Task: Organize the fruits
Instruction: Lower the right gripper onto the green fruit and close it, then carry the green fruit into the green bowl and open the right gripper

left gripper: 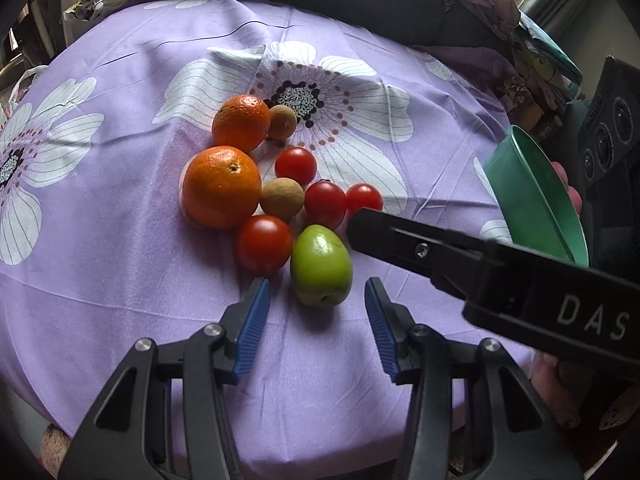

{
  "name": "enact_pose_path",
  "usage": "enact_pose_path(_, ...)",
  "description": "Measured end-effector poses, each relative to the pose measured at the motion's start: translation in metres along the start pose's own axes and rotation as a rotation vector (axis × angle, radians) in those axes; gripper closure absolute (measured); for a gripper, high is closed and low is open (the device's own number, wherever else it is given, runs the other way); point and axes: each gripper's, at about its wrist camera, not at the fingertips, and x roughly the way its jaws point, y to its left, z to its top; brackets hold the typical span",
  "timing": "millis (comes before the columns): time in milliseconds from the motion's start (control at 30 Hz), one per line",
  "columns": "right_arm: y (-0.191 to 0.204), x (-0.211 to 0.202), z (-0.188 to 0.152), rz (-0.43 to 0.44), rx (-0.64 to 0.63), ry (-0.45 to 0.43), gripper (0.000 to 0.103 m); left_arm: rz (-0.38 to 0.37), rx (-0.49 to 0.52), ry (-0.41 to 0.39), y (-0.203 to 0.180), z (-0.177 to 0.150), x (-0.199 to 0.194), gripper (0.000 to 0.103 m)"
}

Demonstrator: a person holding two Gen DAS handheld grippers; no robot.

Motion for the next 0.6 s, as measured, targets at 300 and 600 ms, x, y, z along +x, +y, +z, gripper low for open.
enact_pose_path(300, 0.0, 0.021, -0.005, 0.047, 0.009, 0.076, 0.06, 0.007, -0.009, -0.001, 0.002, 0.002, 0.006, 0.06)
enact_pose_path(600, 0.006, 0.024, -0.005, 0.063, -0.006, 0.071, 0.065, 0.017, 0.02, -0.042, -0.007, 0.003, 0.003, 0.069)
